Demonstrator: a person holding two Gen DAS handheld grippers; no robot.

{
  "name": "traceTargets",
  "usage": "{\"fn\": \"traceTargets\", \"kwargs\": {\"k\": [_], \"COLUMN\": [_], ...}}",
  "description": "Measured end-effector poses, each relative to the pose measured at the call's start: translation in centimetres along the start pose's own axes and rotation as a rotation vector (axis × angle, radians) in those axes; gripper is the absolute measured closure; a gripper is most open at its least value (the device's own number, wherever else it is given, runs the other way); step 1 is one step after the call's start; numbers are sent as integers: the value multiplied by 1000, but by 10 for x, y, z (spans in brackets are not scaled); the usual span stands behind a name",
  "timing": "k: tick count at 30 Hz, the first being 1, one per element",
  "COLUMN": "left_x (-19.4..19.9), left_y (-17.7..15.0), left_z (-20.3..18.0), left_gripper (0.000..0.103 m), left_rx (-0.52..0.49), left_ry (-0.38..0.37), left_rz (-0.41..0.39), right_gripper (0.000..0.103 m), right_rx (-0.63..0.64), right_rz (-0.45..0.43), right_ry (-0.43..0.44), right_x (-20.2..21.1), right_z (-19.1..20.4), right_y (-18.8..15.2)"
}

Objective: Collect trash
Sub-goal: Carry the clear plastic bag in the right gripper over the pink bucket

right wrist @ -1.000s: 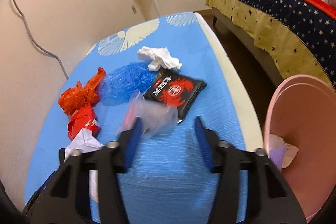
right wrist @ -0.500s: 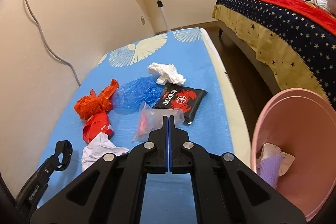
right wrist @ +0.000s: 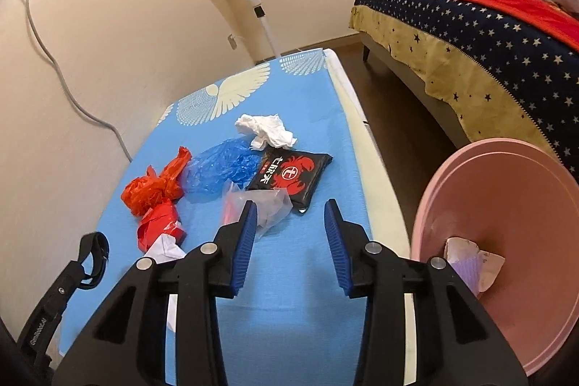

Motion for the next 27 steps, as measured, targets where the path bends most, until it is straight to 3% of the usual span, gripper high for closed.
{"fn": "traceTargets", "kwargs": {"k": [11, 12, 14, 17, 27], "left_x": [-20, -20, -20, -21, -9], "left_y": [5, 5, 5, 5, 0], "left_z": [-11, -12, -14, -16, -23], "left_gripper": [79, 79, 79, 79, 79], "left_rx": [-20, -22, -24, -24, -42], "left_ry": [-16, -16, -16, -20, -46], "left_rz": [18, 18, 18, 21, 15], "right_gripper": [62, 64, 78, 82, 84], "right_rx": [-12, -10, 12, 46, 83], "right_rz": [57, 65, 72, 60, -13], "right_ry": [30, 39, 46, 59, 71], "right_x": [-48, -51, -53, -49, -5], "right_z": [4, 6, 10, 18, 27], "right_y": [3, 2, 1, 3, 16]}}
Point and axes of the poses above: each gripper's, at about its wrist camera, not at the fingertips, and x roughly against the way its jaws point, z to its left, y to its top, the point moved 4 cm from there along -x, roughly the way its jaws point, and after that the axes turned 10 degrees about y, right-handed, at the moved point
